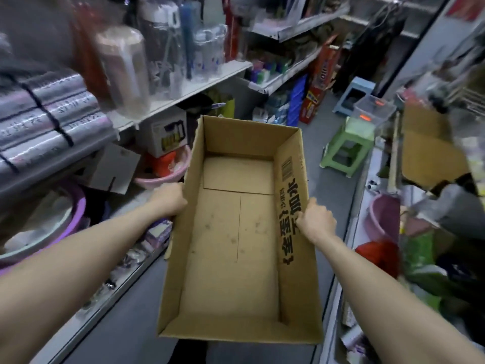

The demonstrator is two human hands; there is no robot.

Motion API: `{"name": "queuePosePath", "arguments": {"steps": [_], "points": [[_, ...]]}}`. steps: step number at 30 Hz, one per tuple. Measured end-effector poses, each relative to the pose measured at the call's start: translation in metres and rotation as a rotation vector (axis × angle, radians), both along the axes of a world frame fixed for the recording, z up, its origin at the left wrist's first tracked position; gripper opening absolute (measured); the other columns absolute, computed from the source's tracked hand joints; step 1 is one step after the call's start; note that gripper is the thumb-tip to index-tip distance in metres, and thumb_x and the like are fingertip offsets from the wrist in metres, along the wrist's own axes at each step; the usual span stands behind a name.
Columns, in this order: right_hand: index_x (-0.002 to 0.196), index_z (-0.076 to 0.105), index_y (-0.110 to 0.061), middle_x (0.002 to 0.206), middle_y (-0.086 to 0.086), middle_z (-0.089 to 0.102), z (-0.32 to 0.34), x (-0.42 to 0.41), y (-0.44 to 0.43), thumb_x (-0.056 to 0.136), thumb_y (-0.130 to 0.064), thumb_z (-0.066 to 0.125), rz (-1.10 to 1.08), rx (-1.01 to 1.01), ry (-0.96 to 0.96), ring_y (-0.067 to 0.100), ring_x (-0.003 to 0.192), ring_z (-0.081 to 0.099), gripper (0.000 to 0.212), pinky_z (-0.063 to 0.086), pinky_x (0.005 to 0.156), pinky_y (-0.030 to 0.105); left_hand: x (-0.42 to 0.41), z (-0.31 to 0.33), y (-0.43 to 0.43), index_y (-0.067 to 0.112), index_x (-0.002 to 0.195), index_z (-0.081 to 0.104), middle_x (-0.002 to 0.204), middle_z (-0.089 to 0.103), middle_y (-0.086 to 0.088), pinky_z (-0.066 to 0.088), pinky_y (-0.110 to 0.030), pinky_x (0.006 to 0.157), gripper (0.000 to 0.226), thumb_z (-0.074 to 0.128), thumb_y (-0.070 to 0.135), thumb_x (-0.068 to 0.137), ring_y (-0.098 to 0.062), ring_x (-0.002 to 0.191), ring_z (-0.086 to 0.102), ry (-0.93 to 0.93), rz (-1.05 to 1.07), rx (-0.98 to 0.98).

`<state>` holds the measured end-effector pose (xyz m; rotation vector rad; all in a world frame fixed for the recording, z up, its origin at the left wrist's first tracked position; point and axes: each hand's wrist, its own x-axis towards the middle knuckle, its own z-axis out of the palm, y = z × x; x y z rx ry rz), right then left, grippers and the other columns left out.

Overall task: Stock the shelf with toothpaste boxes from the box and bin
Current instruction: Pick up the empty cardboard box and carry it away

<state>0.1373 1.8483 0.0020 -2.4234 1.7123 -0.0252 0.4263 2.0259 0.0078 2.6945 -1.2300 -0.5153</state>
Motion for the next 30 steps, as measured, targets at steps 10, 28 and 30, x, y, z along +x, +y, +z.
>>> {"name": "queuePosePath", "arguments": {"steps": [10,28,30], "points": [[0.115,0.045,-0.005,0.107,0.019,0.065,0.016,0.04,-0.191,0.096,-0.024,0.051,-0.233,-0.046,0.012,0.039,0.1,0.061,0.028,0.041,0.069,0.037,0.078,0.013,-0.268,0.014,0.118,0.059,0.117,0.065,-0.013,0.048,-0.033,0.079,0.033,0.05,0.017,0.086,-0.032,0.104,0.063,-0.001,-0.213,-0.002],[0.129,0.043,-0.003,0.111,0.02,0.066,0.006,0.06,-0.598,0.095,-0.019,0.05,-0.436,0.005,0.0,0.038,0.104,0.062,0.038,0.046,0.073,0.037,0.104,0.001,-0.739,0.016,0.11,0.058,0.097,0.067,-0.011,0.057,-0.038,0.078,0.026,0.047,0.016,0.087,-0.03,0.082,0.067,-0.017,-0.381,0.037],[0.133,0.041,-0.003,0.111,0.019,0.066,0.012,0.066,-0.646,0.095,-0.017,0.05,-0.447,0.018,0.003,0.038,0.104,0.062,0.042,0.046,0.073,0.037,0.107,0.004,-0.789,0.019,0.112,0.058,0.098,0.066,-0.012,0.058,-0.037,0.076,0.03,0.047,0.016,0.084,-0.031,0.085,0.066,-0.01,-0.373,0.022]]}}
